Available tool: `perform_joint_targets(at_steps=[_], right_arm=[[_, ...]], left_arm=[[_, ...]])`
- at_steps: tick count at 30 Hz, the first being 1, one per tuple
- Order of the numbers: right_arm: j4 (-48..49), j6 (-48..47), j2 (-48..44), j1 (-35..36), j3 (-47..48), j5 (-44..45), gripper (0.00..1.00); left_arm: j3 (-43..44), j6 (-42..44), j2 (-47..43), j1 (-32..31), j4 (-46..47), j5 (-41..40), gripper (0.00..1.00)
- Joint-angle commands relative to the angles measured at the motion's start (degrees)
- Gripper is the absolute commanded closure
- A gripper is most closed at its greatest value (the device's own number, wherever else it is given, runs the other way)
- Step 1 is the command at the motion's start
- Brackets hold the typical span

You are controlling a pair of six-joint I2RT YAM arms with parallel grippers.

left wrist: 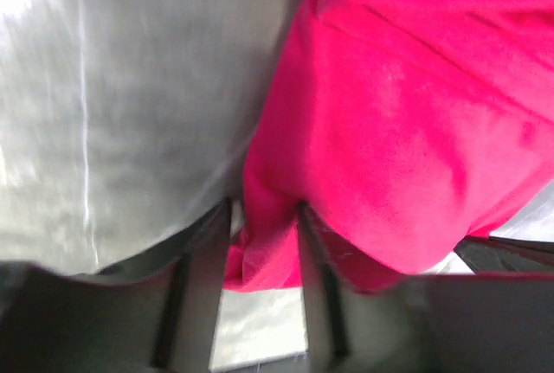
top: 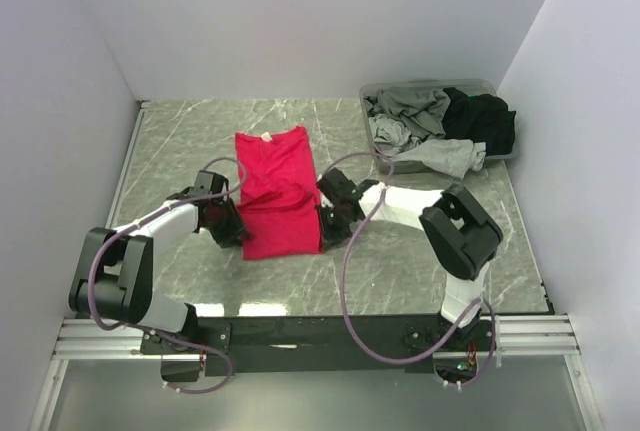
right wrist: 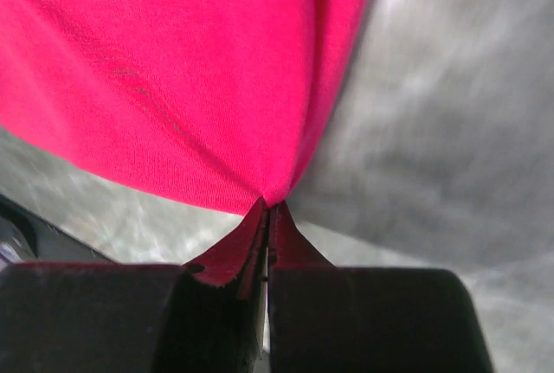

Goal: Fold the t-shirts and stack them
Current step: Fold the tshirt

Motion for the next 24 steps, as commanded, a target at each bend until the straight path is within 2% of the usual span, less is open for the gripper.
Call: perform_joint_targets(at_steps=[1, 7, 10, 11, 14, 20, 24], right_arm=[[-5.7, 2.0, -3.1, 3.7, -5.9, 3.0, 1.00], [-7.0, 4.1, -6.5, 7.8, -10.0, 3.5, 0.99], [-9.1, 3.6, -7.2, 8.3, -9.3, 4.4, 0.80], [-10.4, 3.2, -7.4, 8.2, -8.4, 4.7, 0.69], [-14.1, 1.9, -8.3, 8.3, -5.0, 7.5, 0.57], [-22.5, -1.4, -8.5, 7.9, 5.5, 14.0, 0.54], [-23.7, -4.0, -5.5, 7.8, 11.6, 15.0, 0.54]], left_arm=[[0.3, 1.1, -2.1, -1.3, -10.9, -1.4, 0.55], [3.4, 1.6, -6.5, -1.3, -14.4, -3.1, 0.49], [4.5, 1.5, -6.3, -1.3, -12.7, -2.4, 0.49], [4.9, 1.6, -5.9, -1.3, -10.8, -0.9, 0.49], [6.7, 1.4, -3.5, -1.3, -8.3, 1.7, 0.50], [11.7, 3.2, -0.7, -1.3, -9.0, 0.9, 0.51], [11.8, 6.9, -0.9, -1.3, -6.7, 5.4, 0.52]])
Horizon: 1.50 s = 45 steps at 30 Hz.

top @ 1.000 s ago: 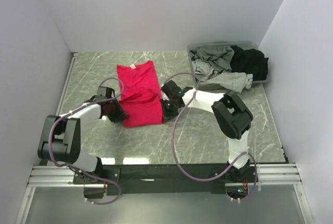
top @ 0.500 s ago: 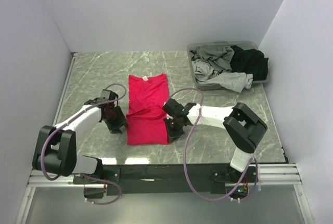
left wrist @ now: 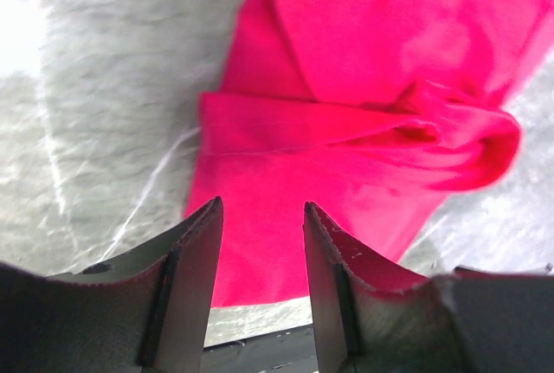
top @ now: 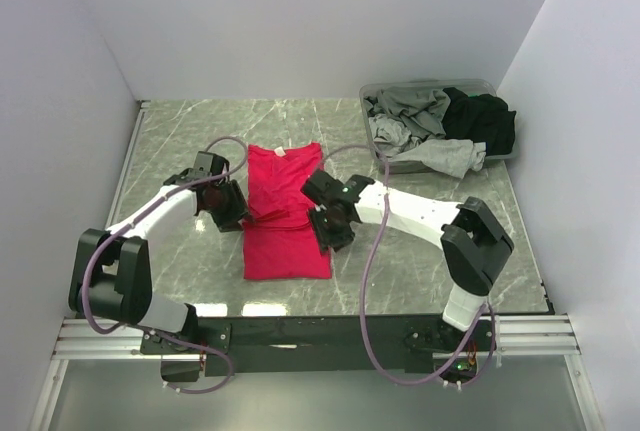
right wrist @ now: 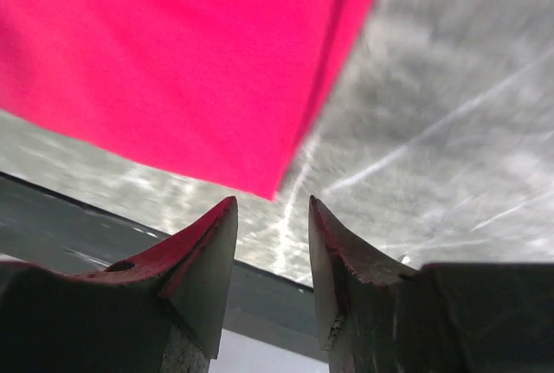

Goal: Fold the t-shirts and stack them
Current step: Fold the tshirt

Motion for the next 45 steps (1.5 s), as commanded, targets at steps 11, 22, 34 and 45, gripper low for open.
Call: perform_joint_targets(at_steps=[11, 22, 34, 45], right_arm=[[2.7, -3.3, 12.3, -0.2, 13.7, -5.5, 0.58], [6.0, 0.4, 16.6, -1.7, 17.1, -3.4, 0.58], [7.0, 1.6, 21.4, -4.2, 21.7, -1.2, 0.58], [9.4, 8.8, 20.4, -10.7, 24.9, 3.6, 0.58]], left_arm=[[-4.1, 7.3, -5.4, -1.6, 5.7, 10.9, 0.54], [-9.2, 10.0, -3.9, -3.0, 7.6, 16.1, 0.57], [-8.4, 11.3, 4.9, -4.1, 5.2, 15.6, 0.59], [-7.7, 11.3, 5.2, -4.5, 3.7, 14.0, 0.59]])
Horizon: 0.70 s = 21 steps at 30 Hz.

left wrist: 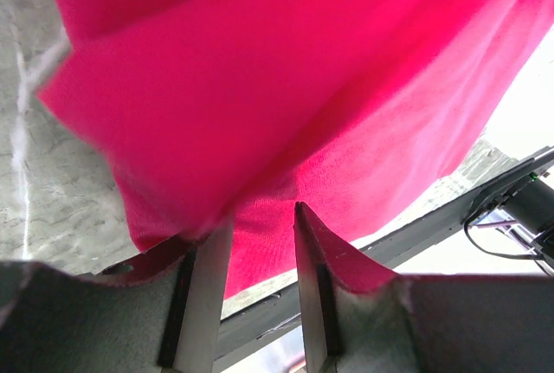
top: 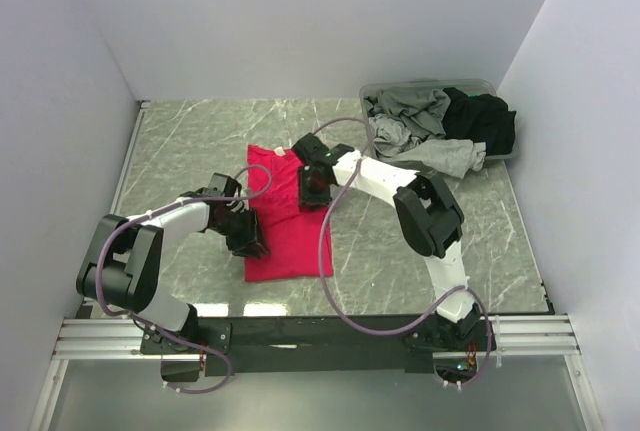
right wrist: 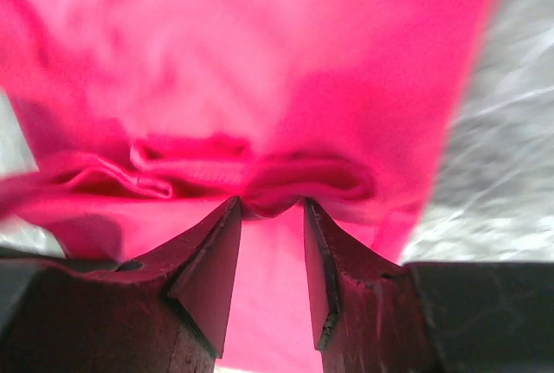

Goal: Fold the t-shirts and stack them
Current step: Fold the tshirt

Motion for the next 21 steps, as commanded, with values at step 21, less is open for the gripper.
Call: perform_joint_targets(at_steps=[21], right_arm=[[4.0, -1.8, -11.5, -5.9, -4.8, 2.4, 0.57]], left_arm=[[7.3, -2.1, -6.3, -0.2, -6.0, -14.3, 0.55]])
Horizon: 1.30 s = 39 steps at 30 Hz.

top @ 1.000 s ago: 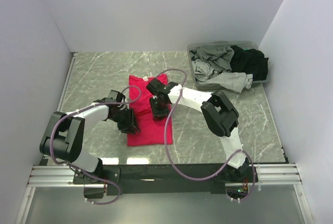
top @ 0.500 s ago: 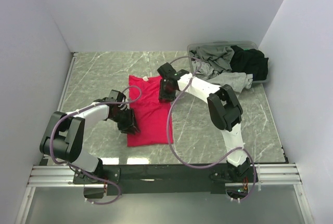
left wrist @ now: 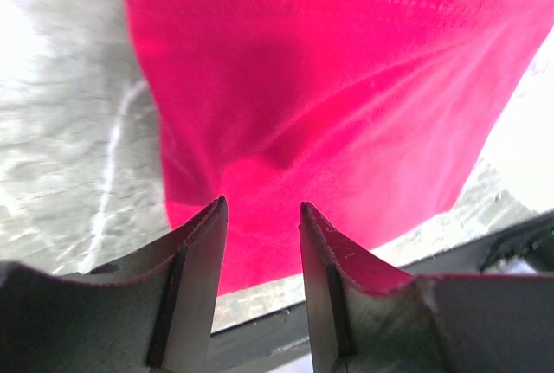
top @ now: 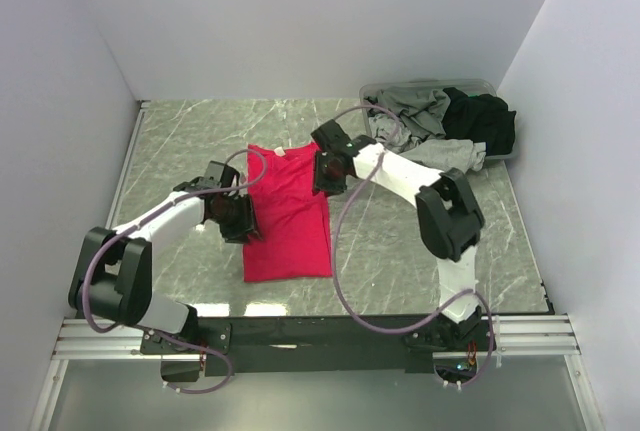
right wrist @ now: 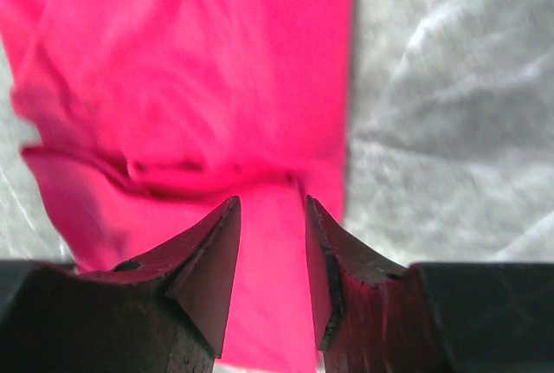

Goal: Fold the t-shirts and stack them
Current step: Fold the tshirt

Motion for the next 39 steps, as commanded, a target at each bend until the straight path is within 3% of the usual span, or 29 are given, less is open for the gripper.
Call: perform_joint_targets(at_steps=[1, 11, 21, 39], right_arm=[[2.8, -2.6, -7.6, -0.2, -6.1, -0.8, 0.57], [7.0, -4.0, -6.2, -0.3, -8.8, -6.4, 0.58], [7.4, -5.7, -2.6, -0.6, -7.9, -7.6, 0.58], [7.2, -7.1, 1.5, -1.1, -5.8, -9.1, 0.68]], left_arm=[[2.1, -2.4, -2.7, 0.8, -0.5, -6.1, 0.54], [2.0, -6.7, -0.8, 10.2, 8.8, -5.0, 0.54], [0.8, -7.1, 3.5, 11.2, 18.4, -0.1, 0.55], [0.8, -6.2, 8.4, 11.6, 20.1, -1.8, 0.61]])
